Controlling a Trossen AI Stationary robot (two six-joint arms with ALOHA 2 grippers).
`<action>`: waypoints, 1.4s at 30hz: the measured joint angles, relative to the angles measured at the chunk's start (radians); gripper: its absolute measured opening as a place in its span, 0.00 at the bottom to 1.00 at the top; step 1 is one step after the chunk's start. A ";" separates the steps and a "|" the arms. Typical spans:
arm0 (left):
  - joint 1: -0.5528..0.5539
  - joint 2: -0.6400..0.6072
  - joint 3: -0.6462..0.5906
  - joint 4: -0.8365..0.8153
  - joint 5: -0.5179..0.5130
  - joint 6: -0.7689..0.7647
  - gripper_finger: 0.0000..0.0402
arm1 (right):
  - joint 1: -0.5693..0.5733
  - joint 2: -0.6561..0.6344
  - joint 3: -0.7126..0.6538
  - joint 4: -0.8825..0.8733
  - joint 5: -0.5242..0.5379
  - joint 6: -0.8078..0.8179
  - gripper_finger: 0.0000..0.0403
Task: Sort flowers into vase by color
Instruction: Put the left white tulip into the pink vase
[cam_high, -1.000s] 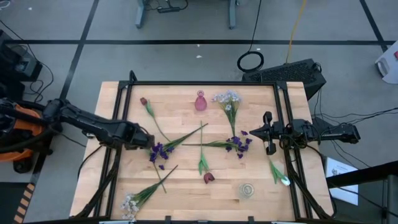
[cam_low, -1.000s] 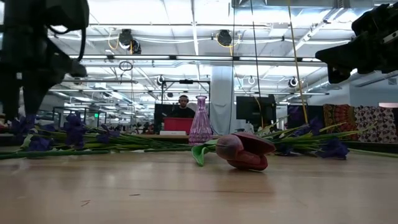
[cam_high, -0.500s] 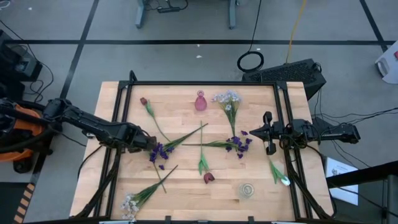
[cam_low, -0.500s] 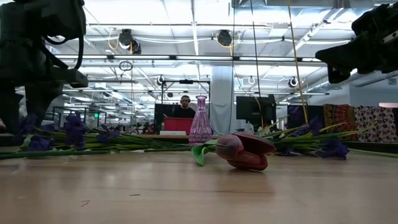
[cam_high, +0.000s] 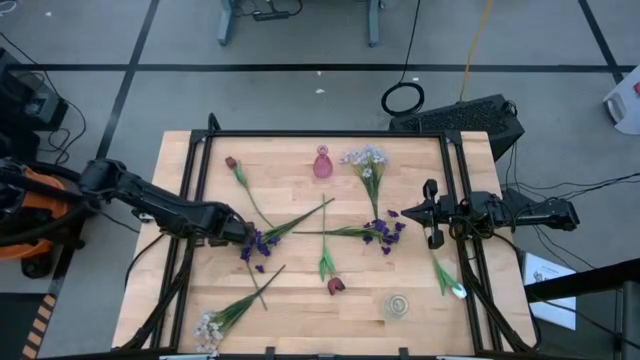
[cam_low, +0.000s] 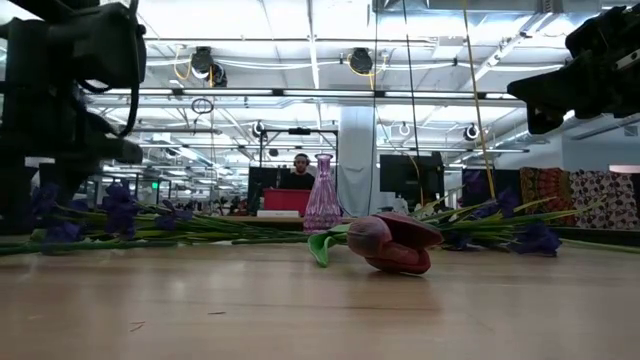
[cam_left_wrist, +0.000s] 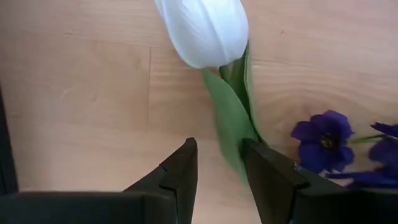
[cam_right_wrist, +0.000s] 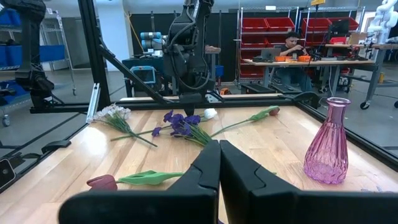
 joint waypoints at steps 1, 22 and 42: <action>0.000 0.012 0.000 0.009 -0.001 0.000 0.34 | 0.000 0.000 0.000 0.000 0.000 0.000 0.00; 0.046 0.045 0.002 0.038 0.023 0.075 0.34 | 0.000 0.000 0.000 0.000 0.000 0.000 0.00; 0.051 0.051 -0.024 0.111 -0.017 0.070 0.27 | 0.000 0.000 0.000 0.000 0.000 0.000 0.00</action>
